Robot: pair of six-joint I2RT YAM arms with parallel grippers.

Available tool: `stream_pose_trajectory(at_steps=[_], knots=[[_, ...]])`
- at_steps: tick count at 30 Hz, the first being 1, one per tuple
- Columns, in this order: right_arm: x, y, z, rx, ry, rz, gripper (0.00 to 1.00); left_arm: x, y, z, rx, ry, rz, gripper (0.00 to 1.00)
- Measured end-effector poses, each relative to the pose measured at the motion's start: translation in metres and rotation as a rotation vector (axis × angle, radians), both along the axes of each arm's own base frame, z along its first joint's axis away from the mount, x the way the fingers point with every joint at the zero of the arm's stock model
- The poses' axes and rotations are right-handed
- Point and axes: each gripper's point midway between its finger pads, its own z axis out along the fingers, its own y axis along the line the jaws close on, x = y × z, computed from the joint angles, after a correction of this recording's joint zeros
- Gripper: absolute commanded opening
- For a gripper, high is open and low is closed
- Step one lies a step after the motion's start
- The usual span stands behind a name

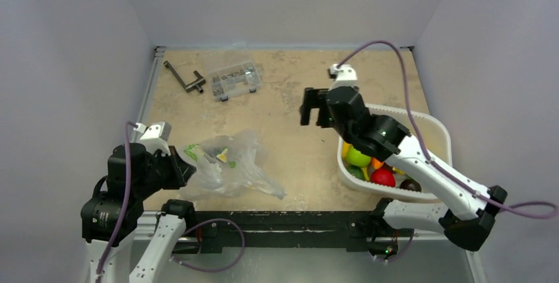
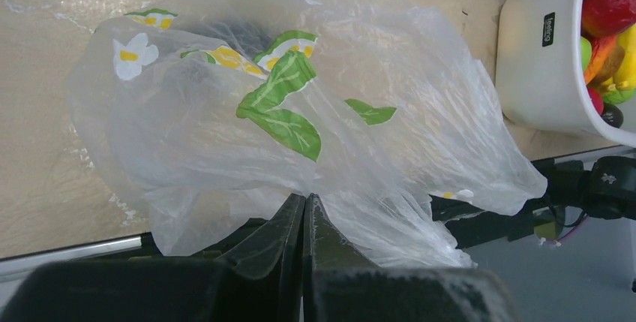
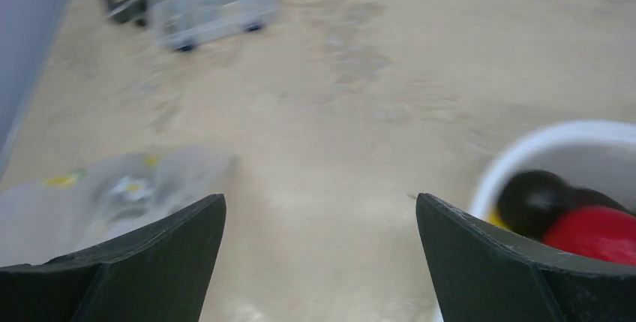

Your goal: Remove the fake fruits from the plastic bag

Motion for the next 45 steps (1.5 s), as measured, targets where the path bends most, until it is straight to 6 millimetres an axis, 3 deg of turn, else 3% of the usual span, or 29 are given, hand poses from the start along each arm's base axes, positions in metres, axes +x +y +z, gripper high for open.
stream_pose_trajectory(at_steps=[3,5,8,13,17,21,25,28,35,38,45], knots=[[-0.022,0.082,0.012,0.059,0.006,0.259,0.86,0.003,0.000,0.006,0.001,-0.003,0.002,0.00],[-0.047,0.138,0.009,0.101,0.043,0.441,0.64,0.005,0.000,0.008,0.002,-0.002,0.003,0.00],[-0.092,0.210,0.003,0.189,0.112,0.702,0.52,0.007,-0.001,0.014,0.000,-0.006,0.001,0.00],[-0.161,0.270,0.000,0.296,0.183,0.990,0.39,0.010,-0.002,0.034,-0.007,-0.045,-0.003,0.00],[-0.206,0.290,0.015,0.348,0.153,1.133,0.25,0.012,-0.003,0.049,-0.015,-0.080,-0.007,0.00],[-0.220,0.297,0.017,0.386,0.113,1.167,0.17,0.012,-0.007,0.052,-0.030,-0.089,-0.024,0.00],[-0.201,0.293,-0.015,0.336,0.107,1.060,0.10,0.010,-0.010,0.053,-0.044,-0.088,-0.043,0.00],[-0.181,0.288,-0.035,0.294,0.106,0.946,0.11,0.009,-0.012,0.053,-0.051,-0.089,-0.052,0.00],[-0.138,0.282,-0.060,0.264,0.097,0.799,0.11,0.003,-0.015,0.050,-0.065,-0.087,-0.073,0.00],[-0.129,0.290,-0.075,0.240,0.093,0.788,0.12,0.000,-0.023,0.049,-0.092,-0.074,-0.112,0.00],[-0.124,0.313,-0.130,0.174,0.141,0.785,0.16,-0.007,-0.039,0.051,-0.158,-0.060,-0.200,0.00]])
